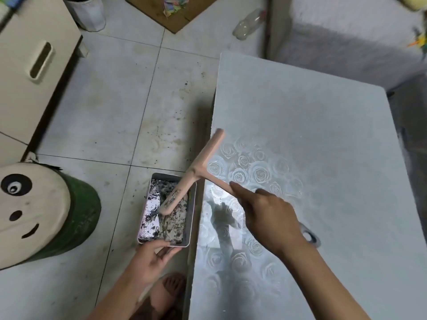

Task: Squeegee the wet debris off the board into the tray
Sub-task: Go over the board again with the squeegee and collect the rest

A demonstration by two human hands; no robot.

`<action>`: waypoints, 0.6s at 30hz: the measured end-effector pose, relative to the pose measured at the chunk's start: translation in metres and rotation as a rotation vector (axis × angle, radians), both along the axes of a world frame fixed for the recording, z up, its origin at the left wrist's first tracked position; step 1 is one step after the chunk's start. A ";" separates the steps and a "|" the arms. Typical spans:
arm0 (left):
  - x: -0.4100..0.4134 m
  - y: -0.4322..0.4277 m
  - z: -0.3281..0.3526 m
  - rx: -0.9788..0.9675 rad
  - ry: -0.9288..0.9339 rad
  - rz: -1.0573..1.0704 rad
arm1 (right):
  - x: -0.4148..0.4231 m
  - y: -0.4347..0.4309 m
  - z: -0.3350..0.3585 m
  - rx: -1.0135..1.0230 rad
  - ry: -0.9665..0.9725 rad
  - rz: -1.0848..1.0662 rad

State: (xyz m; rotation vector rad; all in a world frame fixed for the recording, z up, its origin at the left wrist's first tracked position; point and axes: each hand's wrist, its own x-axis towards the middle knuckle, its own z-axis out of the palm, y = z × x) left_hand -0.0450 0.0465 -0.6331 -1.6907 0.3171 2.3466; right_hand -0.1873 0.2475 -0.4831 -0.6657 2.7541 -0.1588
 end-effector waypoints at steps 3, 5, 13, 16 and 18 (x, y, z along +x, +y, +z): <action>0.007 -0.016 0.027 0.022 0.018 0.004 | 0.021 -0.004 0.011 -0.025 -0.080 -0.087; 0.012 -0.035 0.048 0.003 0.033 -0.010 | 0.031 -0.013 0.021 -0.053 -0.127 -0.133; 0.035 -0.142 0.129 -0.114 0.050 -0.045 | 0.069 -0.093 0.074 -0.277 -0.302 -0.212; 0.043 -0.196 0.159 -0.157 0.051 -0.058 | 0.077 -0.142 0.095 -0.347 -0.305 -0.188; 0.046 -0.226 0.175 -0.174 0.050 -0.078 | 0.081 -0.173 0.108 -0.374 -0.303 -0.172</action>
